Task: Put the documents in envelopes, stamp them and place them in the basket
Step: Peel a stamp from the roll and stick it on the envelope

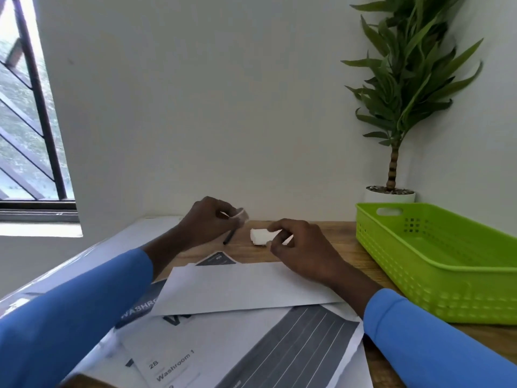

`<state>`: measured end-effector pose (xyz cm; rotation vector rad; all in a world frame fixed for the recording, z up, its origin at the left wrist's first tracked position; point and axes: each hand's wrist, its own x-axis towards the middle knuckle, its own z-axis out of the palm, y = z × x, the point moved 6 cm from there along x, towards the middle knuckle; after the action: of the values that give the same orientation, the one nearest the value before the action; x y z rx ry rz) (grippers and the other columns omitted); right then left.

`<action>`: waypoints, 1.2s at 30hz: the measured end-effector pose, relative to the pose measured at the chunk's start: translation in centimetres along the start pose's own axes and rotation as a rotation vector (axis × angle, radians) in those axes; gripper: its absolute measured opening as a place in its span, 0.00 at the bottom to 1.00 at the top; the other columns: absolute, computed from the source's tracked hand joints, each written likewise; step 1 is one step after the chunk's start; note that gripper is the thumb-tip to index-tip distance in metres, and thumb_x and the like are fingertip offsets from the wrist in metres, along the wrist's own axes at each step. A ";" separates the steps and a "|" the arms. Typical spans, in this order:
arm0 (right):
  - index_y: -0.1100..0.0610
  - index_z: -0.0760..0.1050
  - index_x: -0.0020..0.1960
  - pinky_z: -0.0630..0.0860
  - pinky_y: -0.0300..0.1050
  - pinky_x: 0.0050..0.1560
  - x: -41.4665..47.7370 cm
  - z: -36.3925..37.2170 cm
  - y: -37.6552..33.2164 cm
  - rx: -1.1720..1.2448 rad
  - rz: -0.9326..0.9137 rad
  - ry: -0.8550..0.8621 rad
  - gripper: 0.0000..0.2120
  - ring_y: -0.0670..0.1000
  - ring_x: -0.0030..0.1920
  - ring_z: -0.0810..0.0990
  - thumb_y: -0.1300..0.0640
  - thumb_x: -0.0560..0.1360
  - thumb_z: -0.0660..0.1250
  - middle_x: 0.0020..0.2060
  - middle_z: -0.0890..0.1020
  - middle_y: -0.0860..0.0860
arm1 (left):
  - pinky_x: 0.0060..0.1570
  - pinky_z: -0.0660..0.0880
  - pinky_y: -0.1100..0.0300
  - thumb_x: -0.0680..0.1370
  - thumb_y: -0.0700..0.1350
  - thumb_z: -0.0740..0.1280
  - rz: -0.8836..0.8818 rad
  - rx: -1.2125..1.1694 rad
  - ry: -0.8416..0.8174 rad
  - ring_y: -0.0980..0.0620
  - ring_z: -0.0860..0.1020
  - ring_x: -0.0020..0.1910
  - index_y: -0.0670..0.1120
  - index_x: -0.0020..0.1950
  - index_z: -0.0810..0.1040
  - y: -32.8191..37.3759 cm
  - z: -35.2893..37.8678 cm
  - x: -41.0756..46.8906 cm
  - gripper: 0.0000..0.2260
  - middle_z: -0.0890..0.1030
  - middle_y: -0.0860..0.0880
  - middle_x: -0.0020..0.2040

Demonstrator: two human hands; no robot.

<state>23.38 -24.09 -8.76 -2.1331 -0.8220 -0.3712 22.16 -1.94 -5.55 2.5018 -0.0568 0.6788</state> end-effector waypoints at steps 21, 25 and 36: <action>0.51 0.85 0.43 0.76 0.33 0.39 -0.5 -0.3 -1.7 0.044 -0.122 0.131 0.07 0.43 0.38 0.84 0.63 0.72 0.74 0.36 0.86 0.43 | 0.46 0.81 0.52 0.72 0.50 0.72 0.403 -0.087 -0.042 0.57 0.83 0.45 0.55 0.45 0.83 2.8 3.0 -5.8 0.03 0.85 0.57 0.49; 0.52 0.84 0.43 0.76 0.35 0.39 -0.5 -1.1 -1.2 0.062 -0.091 0.181 0.06 0.43 0.40 0.83 0.62 0.72 0.75 0.36 0.84 0.44 | 0.48 0.81 0.53 0.71 0.47 0.72 0.438 -0.057 -0.062 0.56 0.83 0.47 0.58 0.46 0.82 3.2 2.6 -6.0 0.07 0.84 0.61 0.52; 0.49 0.83 0.41 0.78 0.40 0.36 -0.5 -2.3 -0.5 0.180 -0.012 0.288 0.09 0.46 0.35 0.82 0.63 0.73 0.73 0.31 0.83 0.46 | 0.40 0.76 0.60 0.72 0.49 0.77 0.330 0.081 0.066 0.59 0.81 0.39 0.51 0.43 0.85 2.4 -0.1 -4.9 0.04 0.83 0.60 0.44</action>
<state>22.68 -25.85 -7.22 -1.8547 -0.6749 -0.5738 17.46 -4.36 -6.63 2.5705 -0.4333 0.9118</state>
